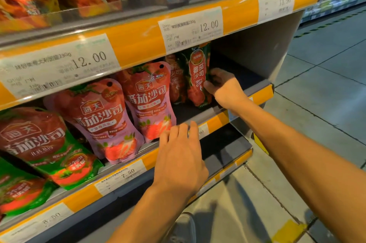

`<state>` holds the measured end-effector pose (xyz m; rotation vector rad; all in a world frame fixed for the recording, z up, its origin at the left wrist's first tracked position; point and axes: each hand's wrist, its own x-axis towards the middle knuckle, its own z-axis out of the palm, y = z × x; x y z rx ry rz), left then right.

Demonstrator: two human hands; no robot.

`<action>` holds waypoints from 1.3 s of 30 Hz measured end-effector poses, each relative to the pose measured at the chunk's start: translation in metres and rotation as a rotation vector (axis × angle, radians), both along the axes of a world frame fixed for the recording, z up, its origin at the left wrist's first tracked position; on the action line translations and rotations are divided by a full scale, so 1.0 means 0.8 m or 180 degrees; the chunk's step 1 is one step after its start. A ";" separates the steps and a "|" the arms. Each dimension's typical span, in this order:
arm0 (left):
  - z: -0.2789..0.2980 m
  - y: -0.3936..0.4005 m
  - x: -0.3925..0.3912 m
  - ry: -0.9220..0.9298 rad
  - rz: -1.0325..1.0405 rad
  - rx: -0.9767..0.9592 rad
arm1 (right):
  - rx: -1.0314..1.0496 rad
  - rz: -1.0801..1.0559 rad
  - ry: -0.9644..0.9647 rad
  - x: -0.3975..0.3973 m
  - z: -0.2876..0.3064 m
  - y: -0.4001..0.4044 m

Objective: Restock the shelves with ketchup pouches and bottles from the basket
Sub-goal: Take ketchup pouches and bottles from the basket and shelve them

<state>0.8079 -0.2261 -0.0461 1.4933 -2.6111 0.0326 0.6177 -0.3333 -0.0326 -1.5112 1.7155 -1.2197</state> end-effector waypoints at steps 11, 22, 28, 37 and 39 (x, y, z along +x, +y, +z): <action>0.003 0.005 0.000 0.0055 0.0009 -0.0084 | -0.0736 -0.0437 0.0809 0.003 0.002 0.029; 0.000 0.007 -0.001 -0.0078 -0.0022 -0.0080 | 0.0020 0.0995 0.3007 0.026 0.000 0.022; -0.002 0.004 -0.005 -0.0144 0.0019 -0.0098 | 0.0409 0.1183 0.3248 0.038 0.005 0.002; -0.004 0.002 0.004 0.0012 -0.0112 -0.0110 | 0.0556 0.1352 0.3342 0.044 0.007 -0.020; -0.005 0.002 0.007 0.0050 -0.0133 -0.0115 | 0.0575 0.1405 0.3266 0.040 0.011 -0.020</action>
